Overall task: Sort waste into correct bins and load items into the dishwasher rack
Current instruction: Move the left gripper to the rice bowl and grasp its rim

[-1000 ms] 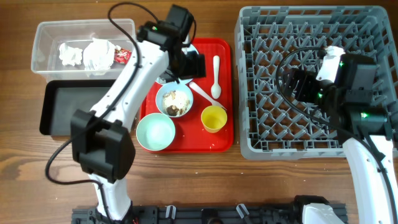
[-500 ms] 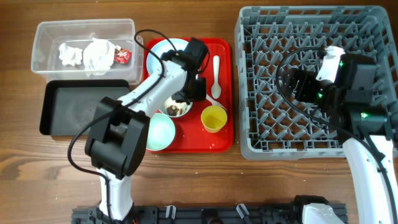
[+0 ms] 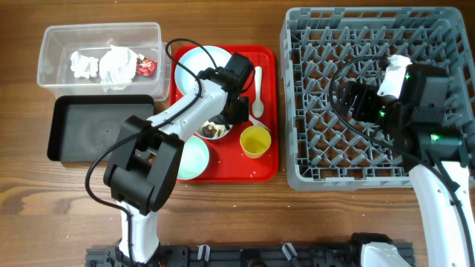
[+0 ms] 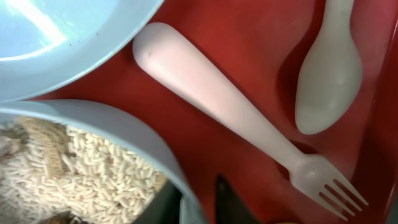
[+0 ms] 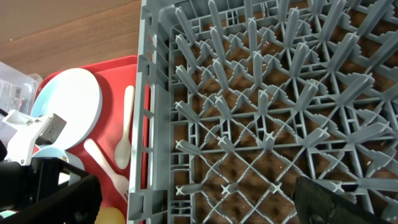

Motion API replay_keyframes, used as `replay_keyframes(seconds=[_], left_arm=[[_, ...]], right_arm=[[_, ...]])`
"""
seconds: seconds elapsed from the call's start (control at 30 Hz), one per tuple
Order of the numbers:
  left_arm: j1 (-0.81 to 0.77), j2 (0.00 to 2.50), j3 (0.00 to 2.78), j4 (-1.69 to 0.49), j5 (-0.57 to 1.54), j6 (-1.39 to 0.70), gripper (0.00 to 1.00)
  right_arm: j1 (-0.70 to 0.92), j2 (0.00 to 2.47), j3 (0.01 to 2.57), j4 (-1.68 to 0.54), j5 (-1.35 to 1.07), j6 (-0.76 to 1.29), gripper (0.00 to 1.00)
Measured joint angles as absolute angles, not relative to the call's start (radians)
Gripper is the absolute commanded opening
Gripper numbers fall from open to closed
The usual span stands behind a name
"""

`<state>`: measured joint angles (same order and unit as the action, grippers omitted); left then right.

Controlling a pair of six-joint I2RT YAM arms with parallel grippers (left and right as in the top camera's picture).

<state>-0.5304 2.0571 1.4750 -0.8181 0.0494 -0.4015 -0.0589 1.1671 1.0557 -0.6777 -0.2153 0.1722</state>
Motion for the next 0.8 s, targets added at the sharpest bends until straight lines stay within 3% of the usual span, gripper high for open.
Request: replay_keyframes(seconds=[0.5,0.8], left_arm=[[-0.53,2.025,1.545,-0.974,0.027,-0.406,0.04],[-0.504,1.835,1.551,-1.033,0.089,-0.406,0.04]], right_arm=[[-0.059,1.167,1.056,-0.677,-0.215,0.172,1.0],[-0.059,1.167,1.056,-0.677,-0.215,0.167,1.0]])
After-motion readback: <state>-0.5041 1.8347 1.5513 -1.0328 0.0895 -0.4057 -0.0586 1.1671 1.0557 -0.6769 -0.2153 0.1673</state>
